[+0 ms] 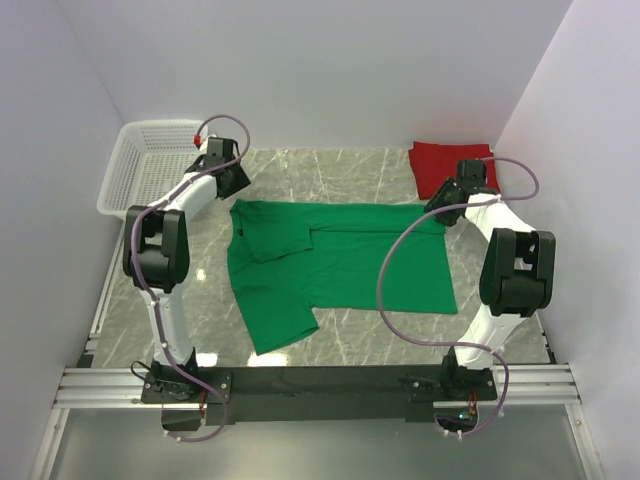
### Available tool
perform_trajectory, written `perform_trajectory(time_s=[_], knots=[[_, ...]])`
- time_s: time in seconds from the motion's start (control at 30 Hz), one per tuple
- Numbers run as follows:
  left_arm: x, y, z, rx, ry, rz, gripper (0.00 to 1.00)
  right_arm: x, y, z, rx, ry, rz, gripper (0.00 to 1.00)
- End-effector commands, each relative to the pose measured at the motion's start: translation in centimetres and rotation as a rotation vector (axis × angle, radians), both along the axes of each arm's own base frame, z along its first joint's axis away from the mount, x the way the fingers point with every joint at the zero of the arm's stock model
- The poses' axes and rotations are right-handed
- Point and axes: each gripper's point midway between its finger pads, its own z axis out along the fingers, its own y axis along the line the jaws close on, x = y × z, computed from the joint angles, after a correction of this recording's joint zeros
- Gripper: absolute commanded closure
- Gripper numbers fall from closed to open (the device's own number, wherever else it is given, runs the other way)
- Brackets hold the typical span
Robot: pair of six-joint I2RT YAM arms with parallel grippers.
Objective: Fold and stack the t-shirts
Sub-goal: Fold the tshirt
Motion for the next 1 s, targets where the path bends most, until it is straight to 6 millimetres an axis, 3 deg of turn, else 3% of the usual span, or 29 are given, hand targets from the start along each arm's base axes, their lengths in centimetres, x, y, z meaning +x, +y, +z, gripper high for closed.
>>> perform_trajectory(time_s=[0.0, 0.17, 0.3, 0.43, 0.47, 0.63, 0.8, 0.9, 0.97], knots=[[0.7, 0.2, -0.9, 0.047, 0.015, -0.007, 0.50, 0.1, 1.0, 1.2, 0.036, -0.049, 0.022, 0.52], [0.5, 0.8, -2.9, 0.080, 0.058, 0.004, 0.55, -0.5, 1.3, 0.8, 0.040, -0.040, 0.028, 0.52], [-0.1, 1.6, -4.2, 0.120, 0.098, 0.031, 0.70, -1.1, 1.1, 0.8, 0.031, -0.034, 0.024, 0.52], [-0.1, 2.8, -3.6, 0.137, 0.103, 0.086, 0.77, -1.6, 0.8, 1.3, 0.012, -0.037, 0.015, 0.52], [0.1, 2.8, -2.6, 0.130, 0.084, 0.092, 0.77, -1.7, 0.8, 2.0, 0.008, -0.047, 0.014, 0.52], [0.6, 2.7, 0.8, 0.105, 0.020, 0.096, 0.64, -3.1, 0.4, 3.3, -0.020, -0.049, 0.002, 0.52], [-0.6, 1.0, 3.3, 0.022, -0.014, 0.050, 0.38, -5.8, 0.0, 4.4, -0.055, -0.032, -0.005, 0.48], [-2.7, -1.6, 6.0, -0.069, -0.061, -0.034, 0.24, -7.4, 0.0, 5.8, -0.069, -0.048, 0.003, 0.43], [-5.3, -3.7, 7.8, -0.094, -0.080, -0.096, 0.18, -9.1, -0.1, 6.5, -0.088, -0.053, 0.003, 0.41]])
